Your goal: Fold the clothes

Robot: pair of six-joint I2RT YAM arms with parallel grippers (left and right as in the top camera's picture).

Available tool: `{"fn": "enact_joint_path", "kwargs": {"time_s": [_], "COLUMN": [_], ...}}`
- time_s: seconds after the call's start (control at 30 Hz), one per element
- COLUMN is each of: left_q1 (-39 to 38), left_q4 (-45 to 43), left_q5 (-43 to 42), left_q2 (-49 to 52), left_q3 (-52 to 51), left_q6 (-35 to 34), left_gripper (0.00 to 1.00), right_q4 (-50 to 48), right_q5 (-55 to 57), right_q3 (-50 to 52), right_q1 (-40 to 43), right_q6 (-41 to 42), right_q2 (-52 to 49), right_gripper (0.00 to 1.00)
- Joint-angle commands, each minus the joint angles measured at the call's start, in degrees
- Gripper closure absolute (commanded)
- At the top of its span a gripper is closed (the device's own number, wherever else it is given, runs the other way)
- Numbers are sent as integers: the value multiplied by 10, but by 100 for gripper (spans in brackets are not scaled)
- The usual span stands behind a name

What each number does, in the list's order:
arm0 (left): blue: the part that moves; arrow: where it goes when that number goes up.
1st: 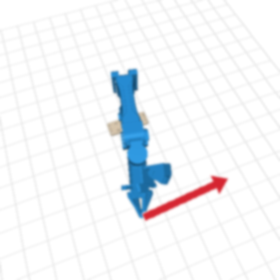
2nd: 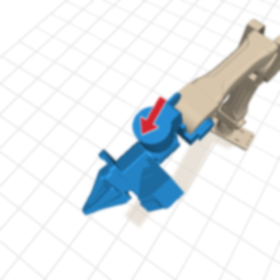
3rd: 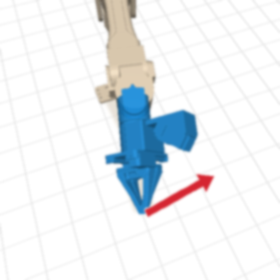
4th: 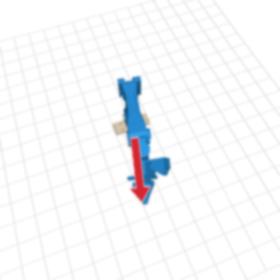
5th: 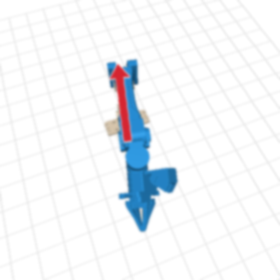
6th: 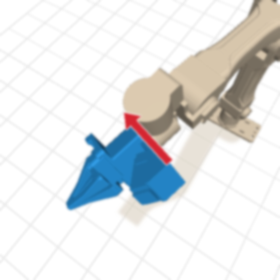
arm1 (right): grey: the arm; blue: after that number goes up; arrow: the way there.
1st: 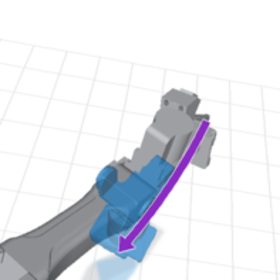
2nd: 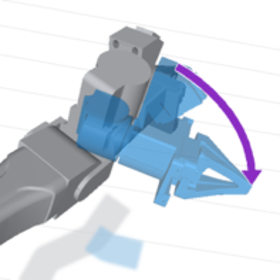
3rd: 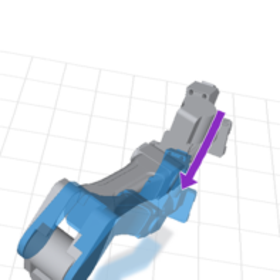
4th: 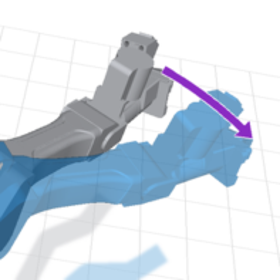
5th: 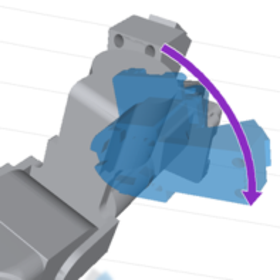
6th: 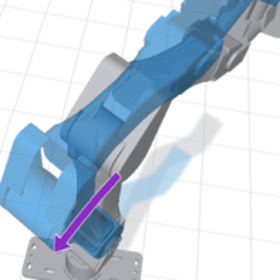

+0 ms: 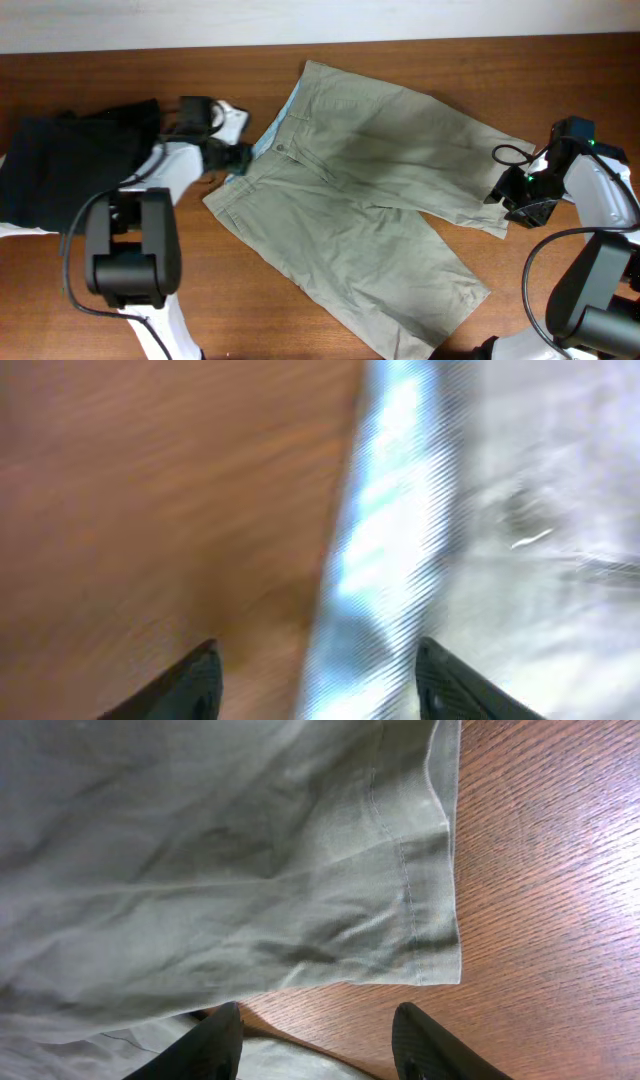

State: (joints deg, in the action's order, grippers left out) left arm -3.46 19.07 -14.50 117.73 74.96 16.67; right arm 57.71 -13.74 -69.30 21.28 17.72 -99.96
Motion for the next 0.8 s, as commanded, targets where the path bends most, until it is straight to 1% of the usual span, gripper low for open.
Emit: {"fn": "enact_joint_path", "kwargs": {"time_s": [0.0,0.13,0.23,0.27,0.3,0.47,0.5,0.53,0.57,0.6,0.63,0.7,0.77], "left_q1": [-36,-49,-57,-59,-60,-61,-61,-61,-61,-59,-52,-30,2], "left_q4": [-42,-82,-110,-114,-114,-104,-99,-94,-87,-80,-65,-38,-17], "left_q5": [-37,-36,-36,-36,-36,-26,-3,28,82,125,187,267,286], "left_q2": [-23,2,38,46,53,64,64,66,70,74,78,81,81], "left_q3": [-4,-4,-4,-4,-4,-4,-4,-4,-4,-4,-4,-4,-4], "left_q6": [23,23,23,23,23,23,23,23,23,23,9,-37,-61], "left_gripper": [31,29,29,31,35,62,73,81,92,98,100,100,100], "right_q4": [5,13,15,15,15,14,14,14,14,14,14,14,14], "right_q5": [2,3,2,2,2,2,2,2,3,3,3,3,3], "right_q3": [2,2,2,2,2,2,2,2,2,2,2,2,2], "right_q1": [-3,-3,-3,-3,-3,-3,-3,-3,-3,-3,-3,-3,-3], "right_q6": [-3,-4,-5,-5,-5,-5,-5,-5,-5,-5,-5,-5,-5], "right_q2": [-5,-5,-5,-5,-5,-5,-5,-5,-5,-5,-5,-5,-5], "right_gripper": [47,47,47,47,47,48,48,48,48,48,48,48,48]}}
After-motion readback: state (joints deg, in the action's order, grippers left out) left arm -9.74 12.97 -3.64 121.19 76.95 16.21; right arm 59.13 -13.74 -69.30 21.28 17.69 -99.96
